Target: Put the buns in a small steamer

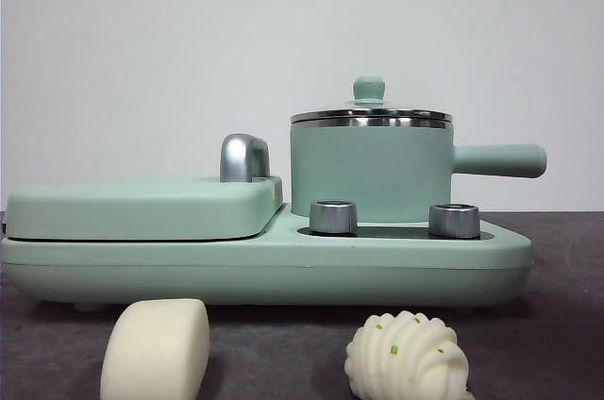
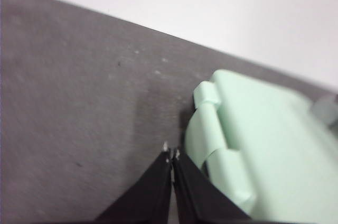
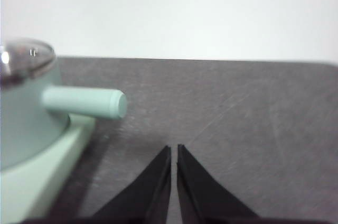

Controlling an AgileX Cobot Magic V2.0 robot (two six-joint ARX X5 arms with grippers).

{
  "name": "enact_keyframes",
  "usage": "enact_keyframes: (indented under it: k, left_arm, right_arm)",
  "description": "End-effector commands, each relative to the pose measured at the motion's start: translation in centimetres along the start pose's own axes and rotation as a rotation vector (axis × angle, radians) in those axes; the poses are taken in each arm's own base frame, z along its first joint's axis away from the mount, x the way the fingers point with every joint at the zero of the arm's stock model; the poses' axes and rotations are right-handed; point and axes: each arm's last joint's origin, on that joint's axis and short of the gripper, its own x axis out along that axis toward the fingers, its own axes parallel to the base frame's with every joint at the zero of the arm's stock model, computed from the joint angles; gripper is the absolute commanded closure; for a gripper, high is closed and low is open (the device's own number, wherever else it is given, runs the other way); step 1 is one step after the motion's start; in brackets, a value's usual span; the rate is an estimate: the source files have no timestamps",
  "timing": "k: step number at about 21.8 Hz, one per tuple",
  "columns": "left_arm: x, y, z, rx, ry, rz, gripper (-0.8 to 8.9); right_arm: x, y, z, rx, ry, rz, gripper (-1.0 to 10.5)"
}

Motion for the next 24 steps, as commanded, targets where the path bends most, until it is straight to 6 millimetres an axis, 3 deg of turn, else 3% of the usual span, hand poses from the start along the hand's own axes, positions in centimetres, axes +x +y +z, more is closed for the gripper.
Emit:
enact_keyframes:
  k: [1, 7, 13, 18, 24]
  left_arm:
    - [0.2, 0.2, -0.4, -0.340, 0.001, 0.000, 8.07]
    - [0.0, -0.5, 1.2, -0.396, -0.147, -0.111, 8.06]
    - [-1.1, -1.8, 4.0, -0.304, -0.409, -0.269, 8.06]
    - [-2.0, -2.7, 6.1, -0.280, -0.423, -0.270, 8.04]
    - [-3.0, -4.2, 9.6, -0.168, -0.319, -0.179, 8.04]
  right_arm:
    - [0.0, 0.0, 0.0, 0.281, -0.010, 0.008, 9.3]
    - [-0.1, 0.4, 1.2, 0.407, -0.089, 0.148, 9.3]
    - [-1.0, 0.8, 4.3, 0.437, -0.186, 0.212, 9.3]
    - [-2.0, 1.1, 7.6, 0.412, -0.228, 0.222, 9.3]
    - [-2.4, 1.5, 11.6, 0.297, -0.205, 0.220, 9.3]
